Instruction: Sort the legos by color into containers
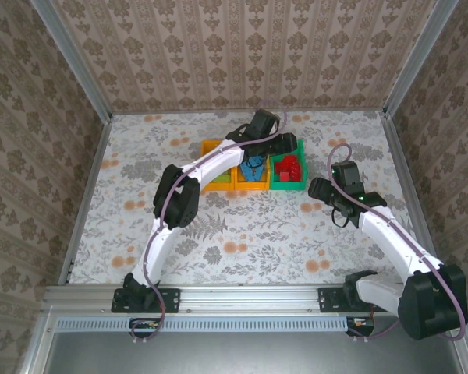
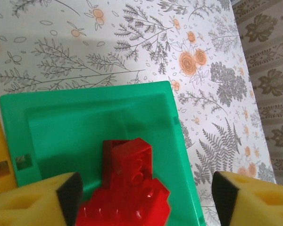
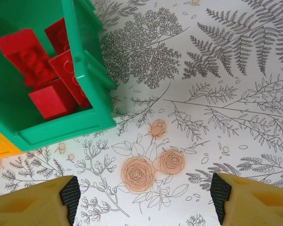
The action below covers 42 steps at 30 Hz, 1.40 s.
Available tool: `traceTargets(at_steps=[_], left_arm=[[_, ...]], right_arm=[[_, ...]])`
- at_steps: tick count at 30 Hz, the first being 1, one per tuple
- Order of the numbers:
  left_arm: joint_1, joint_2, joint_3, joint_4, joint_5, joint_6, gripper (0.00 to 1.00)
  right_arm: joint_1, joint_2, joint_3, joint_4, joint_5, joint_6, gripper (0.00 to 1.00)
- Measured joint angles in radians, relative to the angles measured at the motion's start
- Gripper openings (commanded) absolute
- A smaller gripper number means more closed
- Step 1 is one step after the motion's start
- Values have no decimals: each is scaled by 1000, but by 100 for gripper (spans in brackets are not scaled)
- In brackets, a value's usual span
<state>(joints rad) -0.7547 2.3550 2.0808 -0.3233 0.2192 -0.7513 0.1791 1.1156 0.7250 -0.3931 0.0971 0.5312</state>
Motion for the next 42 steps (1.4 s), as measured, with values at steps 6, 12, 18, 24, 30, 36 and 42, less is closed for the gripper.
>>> traceTargets(at_steps=[6, 12, 18, 24, 30, 36, 42], left_arm=[[-19, -58, -63, 22, -3, 57, 100], [-33, -363, -383, 14, -97, 117, 100], [77, -782, -791, -84, -311, 63, 100], [183, -1018, -1128, -293, -462, -63, 100], [253, -1074, -1276, -404, -490, -110, 96], [317, -1059, -1334, -368, -464, -107, 90], [391, -968, -1341, -272, -403, -71, 89]], right_arm=[[0, 0, -6, 1, -12, 0, 76], [0, 0, -18, 14, -32, 0, 76], [0, 0, -39, 52, -55, 0, 76], [0, 21, -40, 76, -72, 0, 76], [0, 43, -40, 84, -82, 0, 76], [0, 43, -40, 88, -82, -2, 76], [0, 43, -40, 87, -82, -3, 77]])
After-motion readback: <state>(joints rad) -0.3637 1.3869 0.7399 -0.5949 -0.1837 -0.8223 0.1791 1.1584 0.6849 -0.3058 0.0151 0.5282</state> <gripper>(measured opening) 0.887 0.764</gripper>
